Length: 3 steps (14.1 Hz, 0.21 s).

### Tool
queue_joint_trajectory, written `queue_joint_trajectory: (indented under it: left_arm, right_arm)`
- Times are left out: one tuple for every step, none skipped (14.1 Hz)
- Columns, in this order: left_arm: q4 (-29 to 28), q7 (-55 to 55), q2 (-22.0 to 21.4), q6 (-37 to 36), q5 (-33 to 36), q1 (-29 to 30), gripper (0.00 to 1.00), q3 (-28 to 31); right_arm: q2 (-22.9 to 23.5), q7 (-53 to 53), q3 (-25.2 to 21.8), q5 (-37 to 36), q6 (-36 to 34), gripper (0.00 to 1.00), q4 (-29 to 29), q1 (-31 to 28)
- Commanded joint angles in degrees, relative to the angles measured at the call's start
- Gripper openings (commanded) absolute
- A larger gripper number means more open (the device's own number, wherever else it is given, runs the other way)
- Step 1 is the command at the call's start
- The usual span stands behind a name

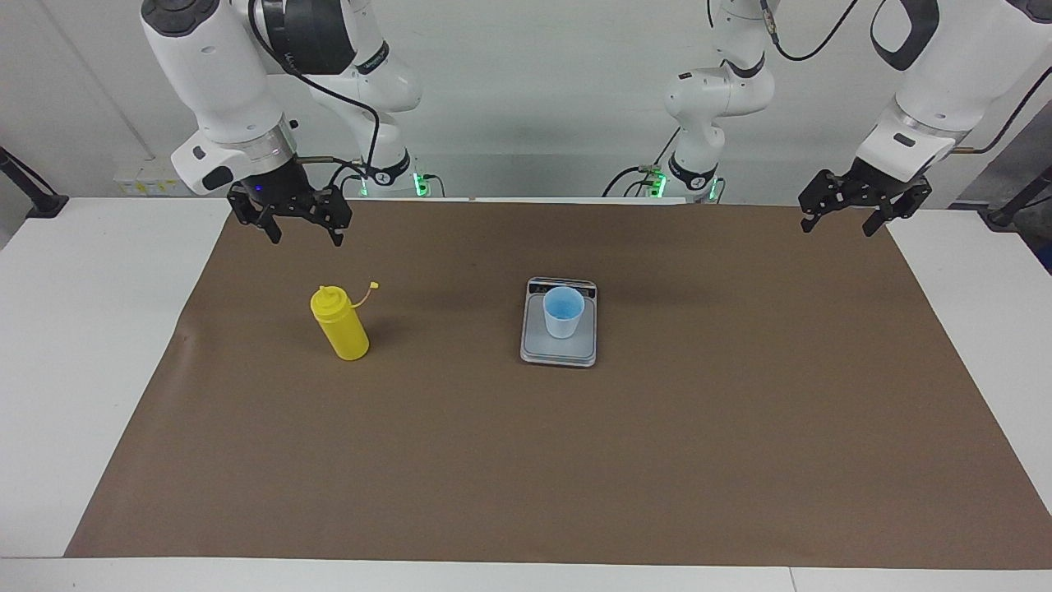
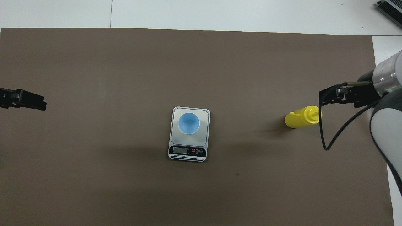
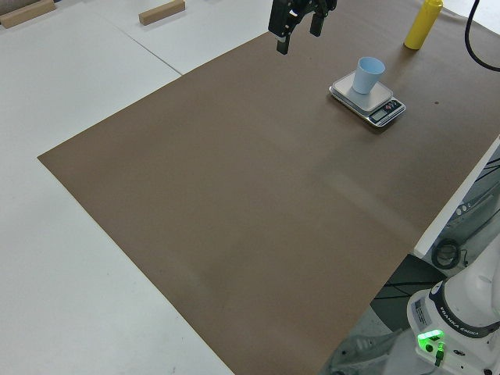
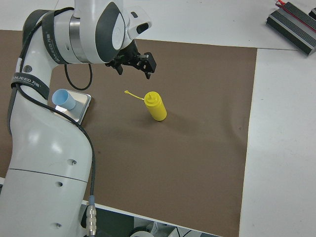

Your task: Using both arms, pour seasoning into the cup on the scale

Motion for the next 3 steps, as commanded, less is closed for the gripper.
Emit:
queue_joint_trajectory:
  left_arm:
    - [-2.0, -0.38, -1.65, 0.58, 0.93, 0.71, 1.0, -0.43]
    - [-1.92, -0.38, -1.65, 0.67, 0.93, 0.71, 1.0, -0.43]
    - [-2.0, -0.38, -1.65, 0.58, 0.93, 0.71, 1.0, -0.43]
  right_arm:
    - [-1.47, -0.13, 0.22, 1.14, 0.91, 1.0, -1.88, -0.59]
    - [-1.47, -0.13, 0.22, 1.14, 0.91, 1.0, -1.88, -0.68]
    - [-1.47, -0.13, 0.22, 1.14, 0.91, 1.0, -1.97, -0.68]
